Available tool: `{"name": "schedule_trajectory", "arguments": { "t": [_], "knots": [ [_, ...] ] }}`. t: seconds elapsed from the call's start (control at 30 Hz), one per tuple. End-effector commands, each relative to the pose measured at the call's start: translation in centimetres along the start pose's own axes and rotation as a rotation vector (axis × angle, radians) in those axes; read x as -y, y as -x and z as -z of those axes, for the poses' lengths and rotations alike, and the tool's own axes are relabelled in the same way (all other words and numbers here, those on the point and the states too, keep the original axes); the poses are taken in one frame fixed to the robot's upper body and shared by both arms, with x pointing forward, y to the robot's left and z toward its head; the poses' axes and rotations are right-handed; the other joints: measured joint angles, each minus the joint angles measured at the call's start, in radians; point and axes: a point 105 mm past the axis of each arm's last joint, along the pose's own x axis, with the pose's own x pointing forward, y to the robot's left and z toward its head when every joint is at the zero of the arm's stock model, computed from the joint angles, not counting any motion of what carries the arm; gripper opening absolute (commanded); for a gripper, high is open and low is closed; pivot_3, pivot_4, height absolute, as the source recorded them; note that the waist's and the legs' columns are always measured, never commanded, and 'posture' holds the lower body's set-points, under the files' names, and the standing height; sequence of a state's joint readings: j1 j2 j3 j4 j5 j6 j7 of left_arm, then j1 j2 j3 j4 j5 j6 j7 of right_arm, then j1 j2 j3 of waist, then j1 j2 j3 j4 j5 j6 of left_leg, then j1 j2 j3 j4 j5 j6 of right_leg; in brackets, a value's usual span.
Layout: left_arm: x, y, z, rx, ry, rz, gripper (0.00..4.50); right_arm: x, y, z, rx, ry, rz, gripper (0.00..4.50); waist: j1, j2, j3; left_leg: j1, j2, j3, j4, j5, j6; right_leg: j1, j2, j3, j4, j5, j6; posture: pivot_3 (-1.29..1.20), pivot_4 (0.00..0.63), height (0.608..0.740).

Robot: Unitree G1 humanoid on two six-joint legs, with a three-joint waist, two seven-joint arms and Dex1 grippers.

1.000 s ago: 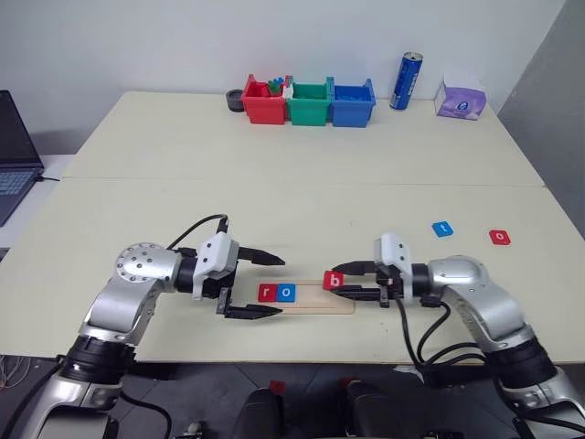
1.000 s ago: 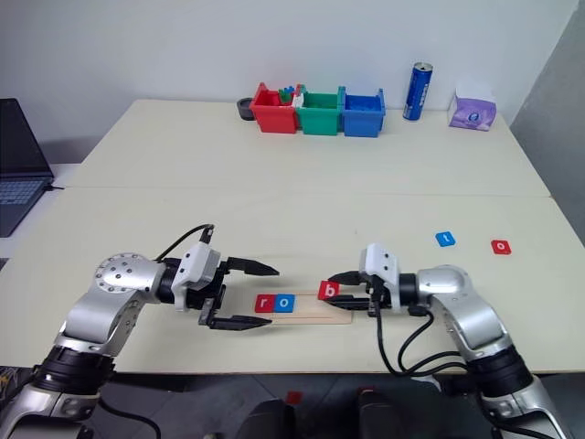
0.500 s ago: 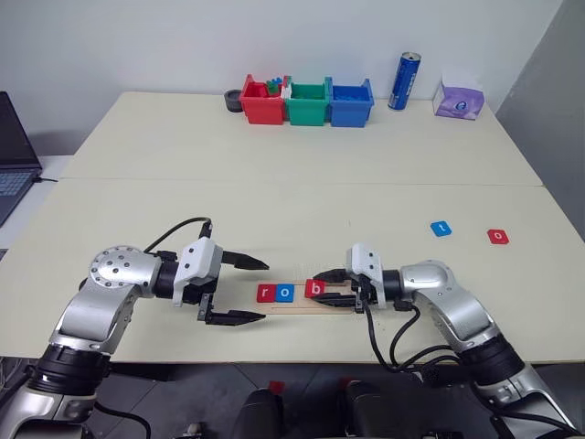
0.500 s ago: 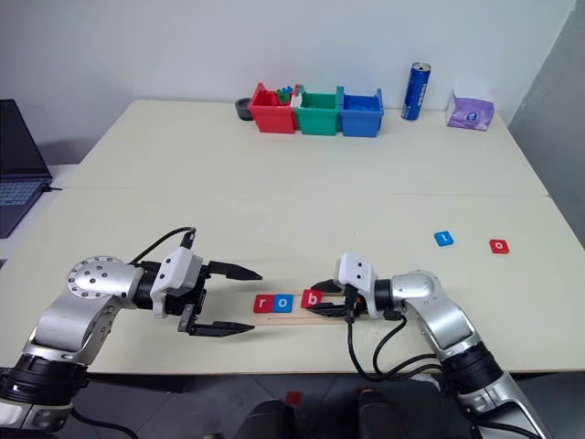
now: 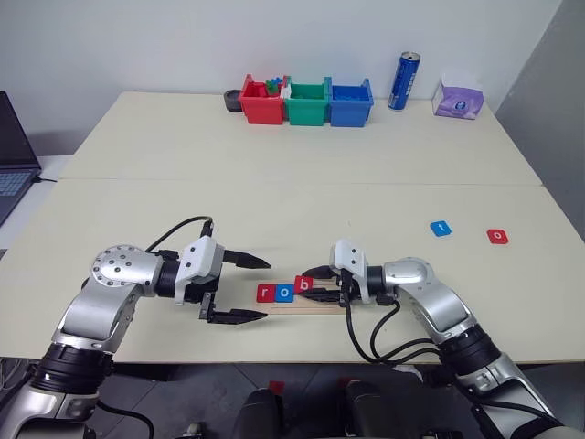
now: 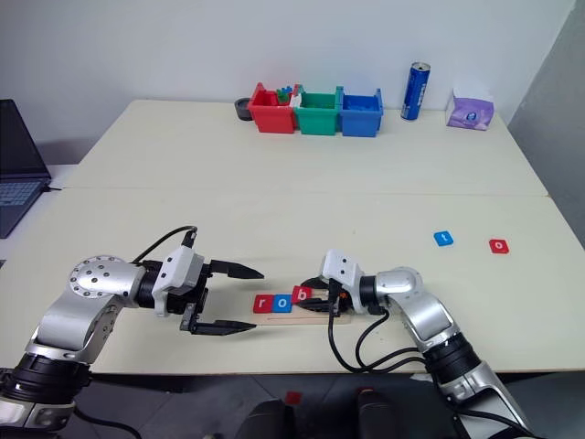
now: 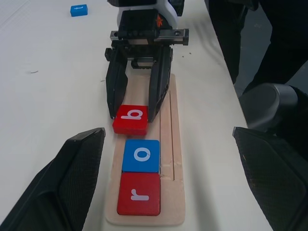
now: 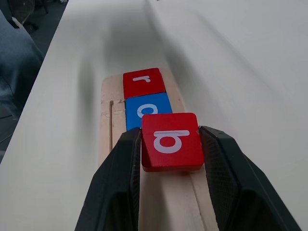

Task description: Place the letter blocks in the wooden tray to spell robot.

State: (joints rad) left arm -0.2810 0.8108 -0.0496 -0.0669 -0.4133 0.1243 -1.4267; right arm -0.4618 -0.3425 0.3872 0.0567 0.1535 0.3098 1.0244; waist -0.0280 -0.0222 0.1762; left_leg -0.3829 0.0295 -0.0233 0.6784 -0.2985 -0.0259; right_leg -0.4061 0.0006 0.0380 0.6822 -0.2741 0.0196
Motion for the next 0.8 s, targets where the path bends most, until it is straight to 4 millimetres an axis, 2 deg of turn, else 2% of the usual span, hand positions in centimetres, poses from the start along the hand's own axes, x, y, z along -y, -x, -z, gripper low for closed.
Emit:
{"name": "schedule_trajectory", "arguments": {
  "t": [0.03, 0.8],
  "knots": [
    [-0.20, 0.04, -0.83, 0.007, -0.038, -0.003, 4.50, -0.31, -0.11, -1.00, 0.022, 0.050, -0.025, 1.46, 0.000, 0.000, 0.000, 0.000, 0.000, 0.000, 0.000, 0.000, 0.000, 0.000, 0.000, 0.000, 0.000, 0.000, 0.000, 0.00, 0.150, 0.740],
    [-0.47, -0.17, -0.79, 0.010, -0.040, -0.019, 4.50, -0.49, -0.14, -0.25, -0.026, 0.084, -0.038, 1.46, 0.000, 0.000, 0.000, 0.000, 0.000, 0.000, 0.000, 0.000, 0.000, 0.000, 0.000, 0.000, 0.000, 0.000, 0.000, 0.00, 0.150, 0.740]
  ]
}}
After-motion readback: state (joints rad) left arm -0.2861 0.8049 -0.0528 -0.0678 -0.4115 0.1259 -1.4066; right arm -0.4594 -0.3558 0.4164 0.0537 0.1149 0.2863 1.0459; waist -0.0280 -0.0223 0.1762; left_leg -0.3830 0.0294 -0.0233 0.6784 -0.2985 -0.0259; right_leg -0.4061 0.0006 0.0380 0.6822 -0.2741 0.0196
